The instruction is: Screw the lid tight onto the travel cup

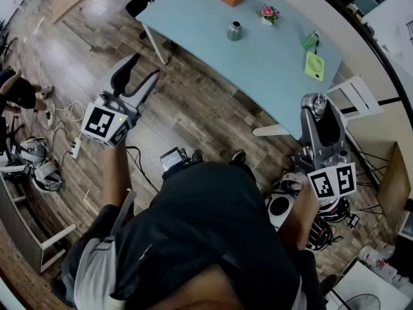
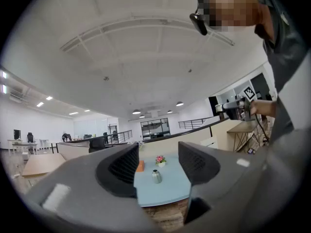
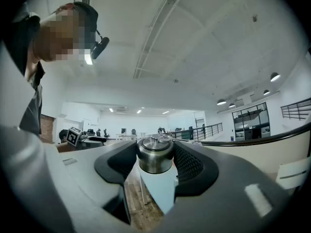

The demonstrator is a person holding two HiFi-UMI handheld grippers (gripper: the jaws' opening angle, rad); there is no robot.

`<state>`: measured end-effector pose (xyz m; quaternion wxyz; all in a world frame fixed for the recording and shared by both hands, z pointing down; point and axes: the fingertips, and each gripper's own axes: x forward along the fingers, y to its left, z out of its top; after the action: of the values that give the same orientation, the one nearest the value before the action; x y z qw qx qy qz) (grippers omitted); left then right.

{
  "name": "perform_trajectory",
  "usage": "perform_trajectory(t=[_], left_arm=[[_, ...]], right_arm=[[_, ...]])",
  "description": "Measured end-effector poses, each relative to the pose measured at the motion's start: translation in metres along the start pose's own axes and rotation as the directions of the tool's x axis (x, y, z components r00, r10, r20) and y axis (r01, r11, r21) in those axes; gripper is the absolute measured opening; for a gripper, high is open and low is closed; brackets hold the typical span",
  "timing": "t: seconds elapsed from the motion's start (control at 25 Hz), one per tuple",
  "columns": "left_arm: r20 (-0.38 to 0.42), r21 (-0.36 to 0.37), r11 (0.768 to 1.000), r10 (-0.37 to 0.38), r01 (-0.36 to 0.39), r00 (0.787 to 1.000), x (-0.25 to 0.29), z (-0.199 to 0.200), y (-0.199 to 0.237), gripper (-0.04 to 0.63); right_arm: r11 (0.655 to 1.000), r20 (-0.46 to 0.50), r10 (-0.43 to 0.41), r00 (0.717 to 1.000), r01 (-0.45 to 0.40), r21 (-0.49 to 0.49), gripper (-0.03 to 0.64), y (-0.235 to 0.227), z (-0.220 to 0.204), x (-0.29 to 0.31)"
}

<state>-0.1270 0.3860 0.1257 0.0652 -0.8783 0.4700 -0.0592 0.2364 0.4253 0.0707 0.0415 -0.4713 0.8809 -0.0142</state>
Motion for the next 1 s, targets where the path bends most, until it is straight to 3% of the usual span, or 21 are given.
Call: perform_trajectory(t=[0.52, 0.72, 1.0], left_arm=[[-0.006, -0.013, 1.000, -0.020, 0.020, 1.000, -0.003, -0.013, 0.005, 0.307], [0.001, -0.025, 1.000, -0.016, 0.016, 1.000, -0.009, -0.014, 0.009, 0.307], [-0.007, -0.052, 0.998, -0.021, 0.020, 1.000, -0.010, -0.026, 0.016, 0.307]], right_arm=[[1.000, -0.017, -0.010, 1.000, 0.010, 0.022, 0.239, 0.008, -0.008, 0.006], [0.996, 0.015, -0.007, 1.000, 0.006, 0.089, 0.239, 0.012, -0.005, 0.012], [0.997, -0.022, 0.013, 1.000, -0.011, 0.081, 0.239, 0.022, -0.009, 0.030]])
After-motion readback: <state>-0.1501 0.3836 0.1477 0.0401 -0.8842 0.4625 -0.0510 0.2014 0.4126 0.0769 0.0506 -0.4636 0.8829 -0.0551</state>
